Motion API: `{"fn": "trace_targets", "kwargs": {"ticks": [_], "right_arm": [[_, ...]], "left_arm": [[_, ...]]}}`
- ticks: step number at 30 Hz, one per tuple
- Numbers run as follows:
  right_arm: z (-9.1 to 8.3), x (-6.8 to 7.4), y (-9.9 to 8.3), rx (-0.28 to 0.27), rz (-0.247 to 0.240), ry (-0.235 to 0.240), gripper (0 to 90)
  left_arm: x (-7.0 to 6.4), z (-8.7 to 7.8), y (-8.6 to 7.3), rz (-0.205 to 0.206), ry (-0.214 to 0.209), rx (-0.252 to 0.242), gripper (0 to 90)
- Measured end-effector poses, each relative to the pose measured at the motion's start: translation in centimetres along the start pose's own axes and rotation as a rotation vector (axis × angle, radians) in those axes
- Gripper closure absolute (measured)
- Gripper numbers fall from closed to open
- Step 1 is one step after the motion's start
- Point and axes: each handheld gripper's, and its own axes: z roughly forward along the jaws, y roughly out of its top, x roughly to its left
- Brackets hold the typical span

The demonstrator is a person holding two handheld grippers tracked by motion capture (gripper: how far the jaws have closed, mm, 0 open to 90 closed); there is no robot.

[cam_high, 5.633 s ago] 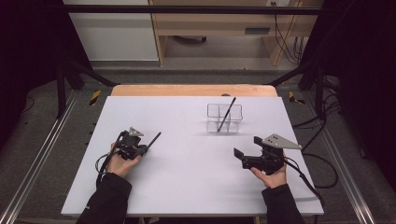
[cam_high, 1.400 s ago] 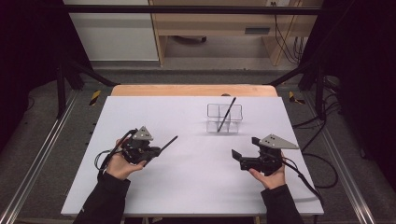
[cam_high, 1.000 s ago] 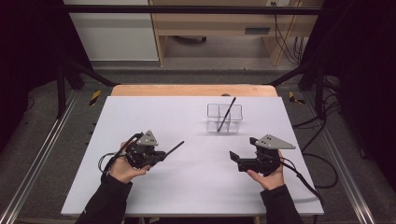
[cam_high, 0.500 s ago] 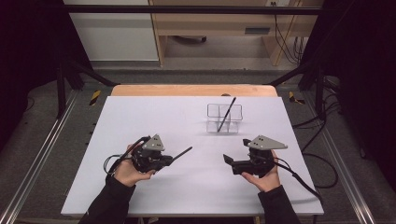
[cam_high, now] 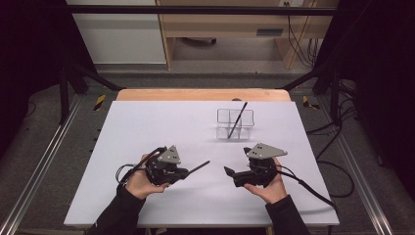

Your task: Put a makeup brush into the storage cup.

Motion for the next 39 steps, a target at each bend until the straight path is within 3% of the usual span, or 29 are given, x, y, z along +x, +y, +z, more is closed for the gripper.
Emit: {"fn": "trace_targets", "kwargs": {"ticks": [18,27,38,39], "right_arm": [[0.7,1.3,0.8,0.071,-0.103,0.02,9.0],[1.4,2.8,1.7,0.128,-0.211,0.029,10.0],[1.7,3.4,2.1,0.167,-0.273,0.041,12.6],[1.8,3.6,2.2,0.178,-0.295,0.048,13.1]], "left_arm": [[-0.4,0.2,1.3,0.041,-0.027,0.015,83.7],[-0.8,-0.3,2.6,0.079,-0.036,0.034,83.7],[-0.8,0.0,3.2,0.08,-0.065,0.049,83.7],[-0.7,0.1,3.3,0.079,-0.075,0.056,83.7]]}}
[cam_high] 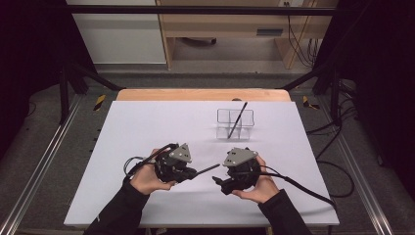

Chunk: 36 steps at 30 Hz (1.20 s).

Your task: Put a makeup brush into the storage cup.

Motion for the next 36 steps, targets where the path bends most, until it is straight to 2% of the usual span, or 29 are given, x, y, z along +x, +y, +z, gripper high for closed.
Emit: {"fn": "trace_targets", "kwargs": {"ticks": [5,7,9,13,22,29,36], "right_arm": [[0.2,0.3,0.3,0.022,-0.043,0.009,14.1],[0.4,0.6,0.5,0.046,-0.081,0.018,14.4],[0.5,0.7,0.6,0.05,-0.087,0.02,14.6],[0.8,1.0,0.9,0.084,-0.144,0.031,17.0],[1.1,1.5,1.2,0.114,-0.205,0.06,21.8],[1.3,1.9,1.5,0.137,-0.266,0.064,27.1],[1.6,2.2,1.6,0.149,-0.302,0.071,31.8]], "left_arm": [[0.1,0.1,0.1,-0.003,-0.011,0.01,83.7],[0.2,0.2,0.3,-0.003,-0.019,0.013,83.6],[0.2,0.2,0.4,-0.003,-0.027,0.015,83.7],[0.1,0.4,0.7,0.004,-0.042,0.032,83.7],[0.0,0.5,1.1,0.005,-0.055,0.052,83.7],[-0.2,0.7,1.5,0.004,-0.072,0.07,83.7],[-0.2,0.8,1.5,-0.001,-0.087,0.082,83.7]]}}
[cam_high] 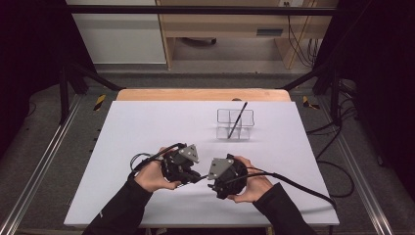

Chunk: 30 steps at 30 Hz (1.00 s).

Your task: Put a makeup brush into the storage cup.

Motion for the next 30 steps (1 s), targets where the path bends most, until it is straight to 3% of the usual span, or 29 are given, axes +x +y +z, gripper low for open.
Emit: {"fn": "trace_targets", "kwargs": {"ticks": [14,18,30], "right_arm": [[0.4,0.4,0.8,0.036,-0.101,-0.014,42.1],[0.6,0.4,0.8,0.038,-0.111,-0.02,44.1],[0.7,0.9,1.1,0.064,-0.173,-0.025,58.7]], "left_arm": [[-0.2,0.0,0.2,0.004,-0.005,0.01,83.7],[-0.2,0.1,0.3,0.002,-0.01,0.012,83.6],[-0.4,0.0,0.4,0.012,-0.016,0.02,83.7]]}}
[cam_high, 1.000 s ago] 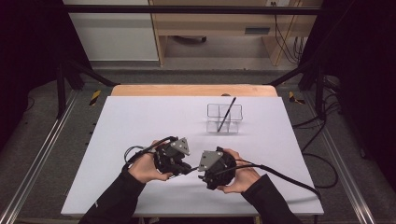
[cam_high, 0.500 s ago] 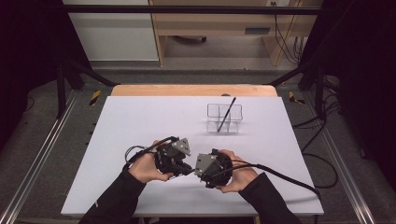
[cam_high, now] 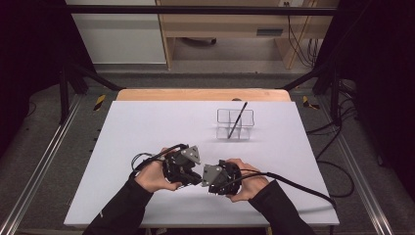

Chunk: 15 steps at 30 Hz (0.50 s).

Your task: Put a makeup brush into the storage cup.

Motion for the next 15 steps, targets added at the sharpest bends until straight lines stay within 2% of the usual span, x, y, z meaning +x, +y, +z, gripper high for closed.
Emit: {"fn": "trace_targets", "kwargs": {"ticks": [15], "right_arm": [[0.22,0.21,0.21,0.019,-0.054,0.007,72.6]], "left_arm": [[0.01,0.08,-0.01,0.011,-0.004,0.006,83.7]]}}
